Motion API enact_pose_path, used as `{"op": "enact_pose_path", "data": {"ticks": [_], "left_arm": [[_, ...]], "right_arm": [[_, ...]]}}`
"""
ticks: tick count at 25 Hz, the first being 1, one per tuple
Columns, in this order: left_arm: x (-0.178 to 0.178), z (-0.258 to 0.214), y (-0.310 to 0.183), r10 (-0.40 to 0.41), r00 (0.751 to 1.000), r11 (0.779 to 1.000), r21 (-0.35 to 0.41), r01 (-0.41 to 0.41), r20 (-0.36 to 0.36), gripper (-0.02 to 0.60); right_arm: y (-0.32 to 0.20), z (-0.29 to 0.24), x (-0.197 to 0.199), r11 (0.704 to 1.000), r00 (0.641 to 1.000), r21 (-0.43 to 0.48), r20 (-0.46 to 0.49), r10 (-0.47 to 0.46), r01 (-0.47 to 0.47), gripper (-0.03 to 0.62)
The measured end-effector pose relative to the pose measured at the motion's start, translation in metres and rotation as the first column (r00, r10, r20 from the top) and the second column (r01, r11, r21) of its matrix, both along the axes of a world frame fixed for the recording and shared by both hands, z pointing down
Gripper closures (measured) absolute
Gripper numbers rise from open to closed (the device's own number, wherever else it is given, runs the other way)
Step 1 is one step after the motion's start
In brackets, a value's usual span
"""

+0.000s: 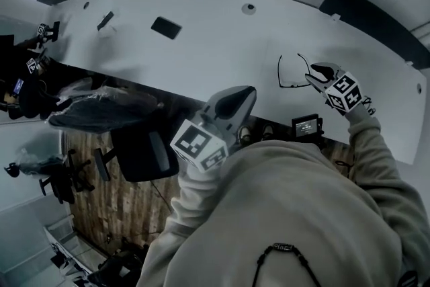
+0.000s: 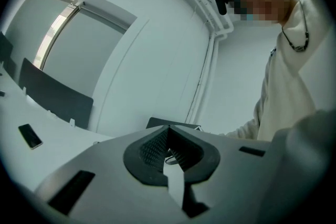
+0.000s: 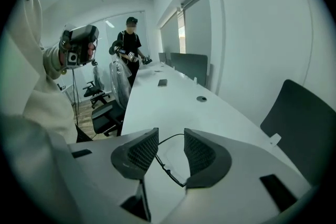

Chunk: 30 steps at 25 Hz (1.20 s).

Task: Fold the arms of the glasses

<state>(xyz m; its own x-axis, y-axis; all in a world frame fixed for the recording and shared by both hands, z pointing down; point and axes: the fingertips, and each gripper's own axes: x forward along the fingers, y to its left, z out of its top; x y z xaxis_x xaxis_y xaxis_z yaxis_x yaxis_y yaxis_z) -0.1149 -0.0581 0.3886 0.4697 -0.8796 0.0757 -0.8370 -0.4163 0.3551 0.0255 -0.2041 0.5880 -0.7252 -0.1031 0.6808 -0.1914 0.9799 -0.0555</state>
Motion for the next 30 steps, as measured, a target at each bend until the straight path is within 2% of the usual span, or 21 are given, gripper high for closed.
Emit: {"op": "enact_pose_path", "data": {"ticks": [4, 8, 11, 14, 15, 18, 20, 28, 30], "left_arm": [[-0.013, 0.002, 0.016, -0.064, 0.998, 0.998, -0.023, 0.064, 0.001, 0.577], [-0.026, 0.007, 0.032, -0.114, 0.993, 0.993, -0.042, 0.114, 0.000, 0.577], [-0.033, 0.011, 0.043, -0.148, 0.989, 0.988, -0.051, 0.148, -0.004, 0.577], [-0.040, 0.014, 0.054, -0.182, 0.983, 0.982, -0.060, 0.181, -0.005, 0.577], [-0.043, 0.014, 0.058, -0.192, 0.981, 0.979, -0.063, 0.192, -0.005, 0.577], [-0.050, 0.015, 0.070, -0.221, 0.975, 0.973, -0.068, 0.220, -0.004, 0.577], [-0.054, 0.016, 0.076, -0.238, 0.971, 0.969, -0.072, 0.237, -0.005, 0.577], [-0.060, 0.019, 0.091, -0.265, 0.964, 0.960, -0.087, 0.265, 0.001, 0.577], [-0.059, 0.021, 0.093, -0.265, 0.964, 0.960, -0.091, 0.264, 0.001, 0.577]], "right_arm": [[0.012, 0.037, -0.011, 0.994, 0.990, -0.021, -0.093, -0.108, 0.106, 0.451], [0.029, 0.072, -0.019, 0.966, 0.941, -0.019, -0.220, -0.257, 0.259, 0.437], [0.038, 0.099, -0.021, 0.929, 0.877, -0.013, -0.325, -0.355, 0.371, 0.411], [0.044, 0.122, -0.020, 0.896, 0.816, -0.027, -0.402, -0.415, 0.442, 0.396], [0.046, 0.130, -0.018, 0.880, 0.787, -0.027, -0.434, -0.438, 0.474, 0.395], [0.050, 0.157, -0.004, 0.811, 0.671, -0.010, -0.555, -0.492, 0.586, 0.395], [0.054, 0.170, 0.002, 0.788, 0.630, -0.016, -0.591, -0.503, 0.615, 0.395], [0.059, 0.188, 0.001, 0.784, 0.609, -0.027, -0.613, -0.503, 0.620, 0.400], [0.055, 0.191, 0.001, 0.788, 0.612, -0.017, -0.620, -0.491, 0.615, 0.437]]}}
